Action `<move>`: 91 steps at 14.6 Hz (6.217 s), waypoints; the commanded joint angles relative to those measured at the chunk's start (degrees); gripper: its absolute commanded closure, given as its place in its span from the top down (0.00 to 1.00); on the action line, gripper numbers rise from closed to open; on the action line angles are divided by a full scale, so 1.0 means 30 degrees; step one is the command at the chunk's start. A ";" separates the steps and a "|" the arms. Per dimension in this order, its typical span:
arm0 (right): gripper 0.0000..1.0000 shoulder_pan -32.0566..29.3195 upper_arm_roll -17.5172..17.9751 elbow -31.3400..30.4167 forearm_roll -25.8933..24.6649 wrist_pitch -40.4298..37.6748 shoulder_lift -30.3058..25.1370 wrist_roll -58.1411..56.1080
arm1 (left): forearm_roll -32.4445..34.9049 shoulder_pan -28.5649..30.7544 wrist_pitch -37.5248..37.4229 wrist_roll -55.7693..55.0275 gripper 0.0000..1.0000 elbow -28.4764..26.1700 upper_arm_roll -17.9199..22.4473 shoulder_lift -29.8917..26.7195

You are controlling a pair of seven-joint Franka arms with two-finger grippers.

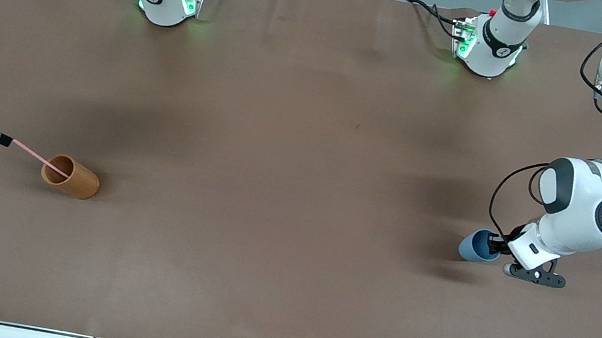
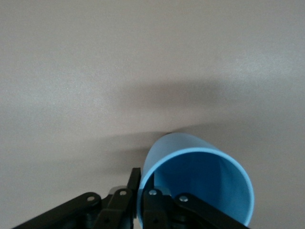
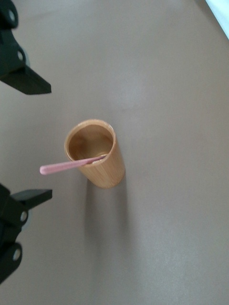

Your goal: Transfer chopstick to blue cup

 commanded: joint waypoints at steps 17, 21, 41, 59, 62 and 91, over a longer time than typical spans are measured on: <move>0.14 -0.0855 0.0221 -0.2750 0.2570 0.1981 -0.0125 -0.1498 | -0.0007 -1.3484 -0.3634 -2.3671 0.00 0.7856 0.0162 0.3315; 0.05 -0.0826 0.0221 -0.2750 0.2570 0.1863 -0.0125 -0.1410 | 0.1162 -1.3840 -0.2905 -2.4321 0.00 0.8389 0.0221 0.4345; 0.03 0.1161 0.0368 0.2962 -0.4133 -0.3762 -0.3841 0.4500 | 0.2543 -1.1241 -0.7433 -2.0962 1.00 0.8068 -0.0070 -0.0566; 0.00 1.9735 0.0397 0.9111 -0.9560 -0.3238 -0.0160 2.4044 | 0.0345 -0.2210 -1.7198 -0.0444 1.00 0.6925 -0.0043 -1.0331; 0.00 2.0852 0.0426 0.9379 -0.9180 -0.1044 0.1336 2.5014 | 0.0462 -0.2180 -1.7139 -0.0444 1.00 0.6983 -0.0014 -1.0097; 0.76 2.1938 0.0339 0.8031 -0.9530 0.3065 0.4973 2.2178 | 0.0462 -0.1858 -1.7022 -0.0415 1.00 0.8038 0.0309 -0.8983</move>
